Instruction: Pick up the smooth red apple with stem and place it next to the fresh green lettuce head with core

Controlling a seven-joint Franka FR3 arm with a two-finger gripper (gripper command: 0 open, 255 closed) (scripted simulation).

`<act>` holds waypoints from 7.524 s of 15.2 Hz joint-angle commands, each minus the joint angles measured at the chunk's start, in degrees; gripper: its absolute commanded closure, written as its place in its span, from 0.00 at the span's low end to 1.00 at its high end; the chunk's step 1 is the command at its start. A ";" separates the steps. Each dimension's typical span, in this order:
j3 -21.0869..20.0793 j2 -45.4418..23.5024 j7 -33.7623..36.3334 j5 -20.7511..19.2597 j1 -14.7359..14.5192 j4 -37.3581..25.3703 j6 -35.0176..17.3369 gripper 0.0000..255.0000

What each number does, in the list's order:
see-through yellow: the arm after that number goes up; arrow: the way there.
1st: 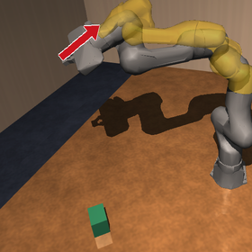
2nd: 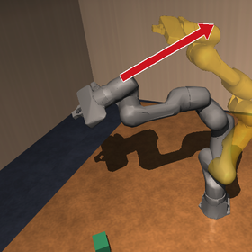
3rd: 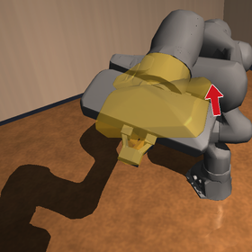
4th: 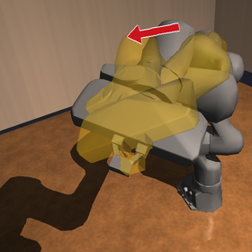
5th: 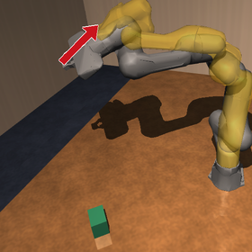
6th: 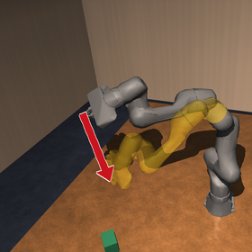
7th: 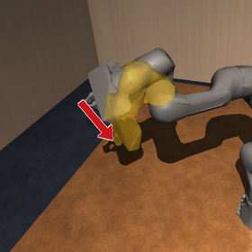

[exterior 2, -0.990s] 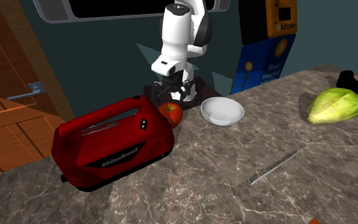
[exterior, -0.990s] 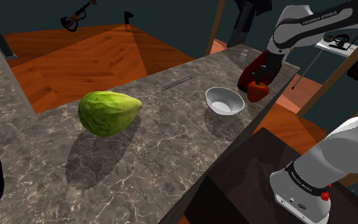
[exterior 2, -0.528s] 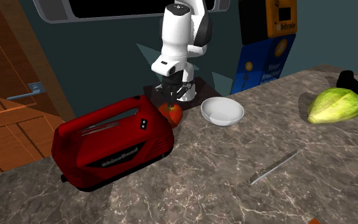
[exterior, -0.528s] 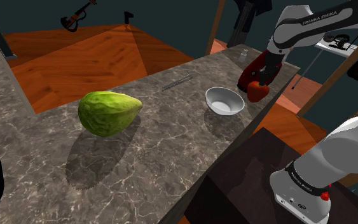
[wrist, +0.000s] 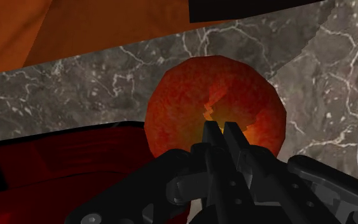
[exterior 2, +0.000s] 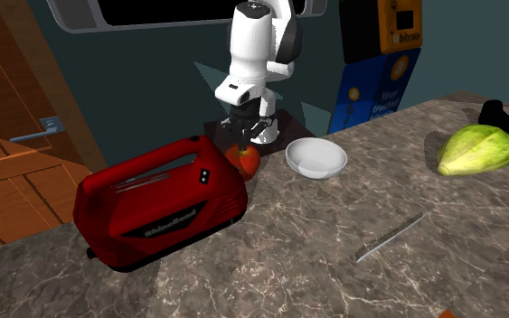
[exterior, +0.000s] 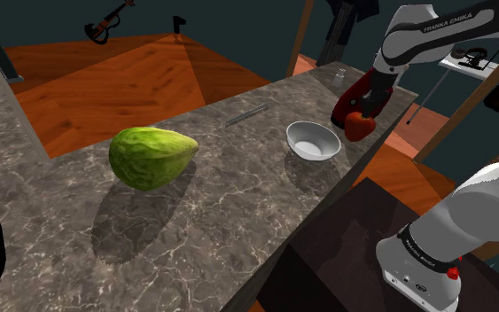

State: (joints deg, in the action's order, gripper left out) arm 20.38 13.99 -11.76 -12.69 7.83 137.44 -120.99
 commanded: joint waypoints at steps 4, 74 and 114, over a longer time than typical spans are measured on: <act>-0.43 1.78 -0.14 -0.03 -0.03 -2.29 4.03 1.00; -38.08 2.55 45.91 16.13 -16.24 -29.88 35.64 1.00; -51.58 -22.38 70.59 9.49 -25.81 -37.65 20.51 1.00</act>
State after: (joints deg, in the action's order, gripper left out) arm -31.22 -8.28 58.81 -3.13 -17.99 98.95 -99.51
